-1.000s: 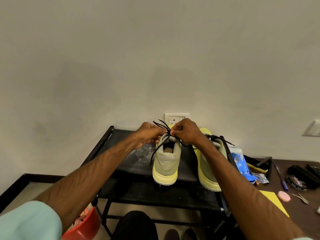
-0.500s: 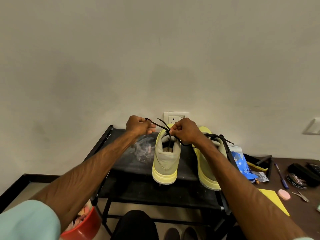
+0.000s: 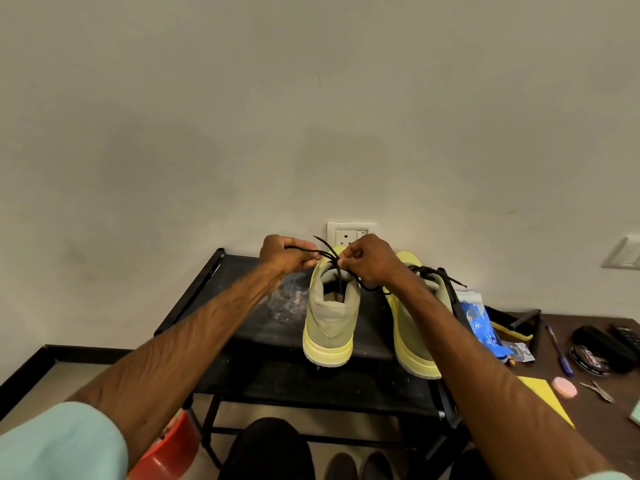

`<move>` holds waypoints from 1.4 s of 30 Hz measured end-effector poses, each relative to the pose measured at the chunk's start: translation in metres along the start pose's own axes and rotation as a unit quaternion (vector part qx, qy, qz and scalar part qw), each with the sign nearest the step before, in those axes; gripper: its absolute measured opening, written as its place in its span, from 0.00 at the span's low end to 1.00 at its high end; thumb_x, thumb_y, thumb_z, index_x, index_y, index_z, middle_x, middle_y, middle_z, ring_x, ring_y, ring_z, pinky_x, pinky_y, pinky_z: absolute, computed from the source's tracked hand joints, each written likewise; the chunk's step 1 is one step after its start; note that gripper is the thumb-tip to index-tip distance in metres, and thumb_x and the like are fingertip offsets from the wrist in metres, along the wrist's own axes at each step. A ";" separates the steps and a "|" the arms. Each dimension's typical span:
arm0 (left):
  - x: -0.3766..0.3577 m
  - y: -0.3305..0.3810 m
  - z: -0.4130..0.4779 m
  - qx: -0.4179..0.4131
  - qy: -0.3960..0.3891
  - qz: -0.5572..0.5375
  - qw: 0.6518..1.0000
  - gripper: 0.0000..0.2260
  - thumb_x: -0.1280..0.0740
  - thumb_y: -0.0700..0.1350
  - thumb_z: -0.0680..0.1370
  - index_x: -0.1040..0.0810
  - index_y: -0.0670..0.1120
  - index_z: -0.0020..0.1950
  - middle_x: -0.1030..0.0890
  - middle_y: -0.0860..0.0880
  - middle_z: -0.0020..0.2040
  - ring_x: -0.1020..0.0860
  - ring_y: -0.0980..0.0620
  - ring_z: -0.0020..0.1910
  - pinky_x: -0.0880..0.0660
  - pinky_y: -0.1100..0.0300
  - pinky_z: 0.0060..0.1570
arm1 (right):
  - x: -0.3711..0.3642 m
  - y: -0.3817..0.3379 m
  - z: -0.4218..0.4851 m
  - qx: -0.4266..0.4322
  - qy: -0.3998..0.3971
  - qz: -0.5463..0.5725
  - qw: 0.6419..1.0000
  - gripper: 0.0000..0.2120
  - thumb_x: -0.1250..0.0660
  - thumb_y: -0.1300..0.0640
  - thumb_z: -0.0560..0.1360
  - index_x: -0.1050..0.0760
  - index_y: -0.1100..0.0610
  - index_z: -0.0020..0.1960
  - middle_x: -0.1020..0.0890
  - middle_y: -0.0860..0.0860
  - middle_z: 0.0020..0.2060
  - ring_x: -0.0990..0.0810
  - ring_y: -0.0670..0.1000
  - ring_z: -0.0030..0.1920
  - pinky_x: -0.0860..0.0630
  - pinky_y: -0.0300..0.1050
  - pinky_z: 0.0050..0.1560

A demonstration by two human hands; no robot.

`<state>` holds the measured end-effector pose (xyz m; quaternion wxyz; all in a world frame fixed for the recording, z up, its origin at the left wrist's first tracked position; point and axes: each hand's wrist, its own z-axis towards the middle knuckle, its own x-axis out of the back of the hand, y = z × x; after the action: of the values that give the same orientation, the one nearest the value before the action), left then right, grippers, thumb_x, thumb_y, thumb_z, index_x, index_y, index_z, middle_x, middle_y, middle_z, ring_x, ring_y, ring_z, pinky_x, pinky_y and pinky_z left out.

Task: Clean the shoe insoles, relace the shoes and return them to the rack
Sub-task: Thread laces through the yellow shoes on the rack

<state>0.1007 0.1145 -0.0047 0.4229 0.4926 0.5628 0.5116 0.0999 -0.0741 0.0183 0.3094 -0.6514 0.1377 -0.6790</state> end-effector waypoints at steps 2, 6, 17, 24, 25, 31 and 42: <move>0.003 0.001 0.001 -0.007 0.024 0.007 1.000 0.04 0.25 0.30 0.73 0.16 0.35 0.47 0.14 0.38 0.45 0.13 0.45 0.43 0.17 0.52 0.50 | 0.000 0.000 0.000 -0.001 -0.002 0.002 1.000 0.05 0.28 0.58 0.77 0.13 0.57 0.50 0.13 0.53 0.47 0.18 0.51 0.47 0.21 0.50 0.54; 0.007 -0.003 0.003 -0.019 0.016 0.056 0.998 0.06 0.23 0.35 0.73 0.15 0.39 0.49 0.13 0.40 0.45 0.14 0.42 0.46 0.17 0.48 0.53 | 0.001 -0.001 -0.001 -0.002 -0.004 0.004 1.000 0.06 0.28 0.57 0.78 0.13 0.58 0.50 0.14 0.52 0.46 0.19 0.50 0.47 0.21 0.49 0.53; 0.019 0.002 -0.005 -0.211 -0.010 0.395 0.894 0.32 0.29 0.33 0.70 0.31 0.47 0.73 0.33 0.46 0.75 0.36 0.45 0.74 0.35 0.59 0.66 | 0.007 -0.010 -0.011 -0.014 -0.010 -0.026 1.000 0.16 0.20 0.51 0.71 0.15 0.53 0.56 0.16 0.52 0.52 0.20 0.51 0.50 0.23 0.45 0.51; 0.009 0.015 -0.015 -0.302 -0.142 0.396 0.856 0.26 0.37 0.34 0.74 0.28 0.50 0.71 0.28 0.50 0.73 0.33 0.52 0.73 0.36 0.58 0.70 | 0.018 -0.006 -0.005 0.009 -0.017 -0.044 0.999 0.10 0.25 0.63 0.71 0.13 0.54 0.50 0.14 0.53 0.46 0.17 0.50 0.45 0.23 0.38 0.42; 0.007 0.016 -0.017 -0.297 -0.168 0.391 0.855 0.23 0.39 0.36 0.75 0.27 0.49 0.70 0.25 0.50 0.70 0.29 0.52 0.70 0.33 0.57 0.69 | 0.019 -0.005 -0.005 0.021 -0.018 -0.045 0.999 0.10 0.25 0.63 0.71 0.13 0.54 0.50 0.14 0.52 0.46 0.17 0.49 0.44 0.25 0.36 0.39; 0.000 0.011 -0.017 -0.315 -0.203 0.435 0.818 0.14 0.38 0.46 0.84 0.21 0.47 0.67 0.17 0.48 0.60 0.20 0.53 0.56 0.23 0.57 0.60 | 0.020 0.004 -0.002 0.079 0.014 -0.041 0.996 0.09 0.27 0.66 0.73 0.13 0.55 0.49 0.13 0.51 0.43 0.17 0.47 0.42 0.20 0.39 0.45; 0.011 0.009 -0.007 -0.300 -0.194 0.429 0.829 0.14 0.37 0.52 0.84 0.15 0.47 0.55 0.14 0.49 0.47 0.18 0.50 0.44 0.20 0.48 0.50 | 0.004 0.019 -0.009 0.097 0.005 -0.060 0.993 0.14 0.31 0.65 0.78 0.15 0.54 0.60 0.13 0.54 0.54 0.16 0.53 0.50 0.20 0.43 0.54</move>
<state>0.0934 0.1243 0.0059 0.3883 0.6227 0.0193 0.6791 0.0957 -0.0928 0.0090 0.3289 -0.6216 0.0332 -0.7102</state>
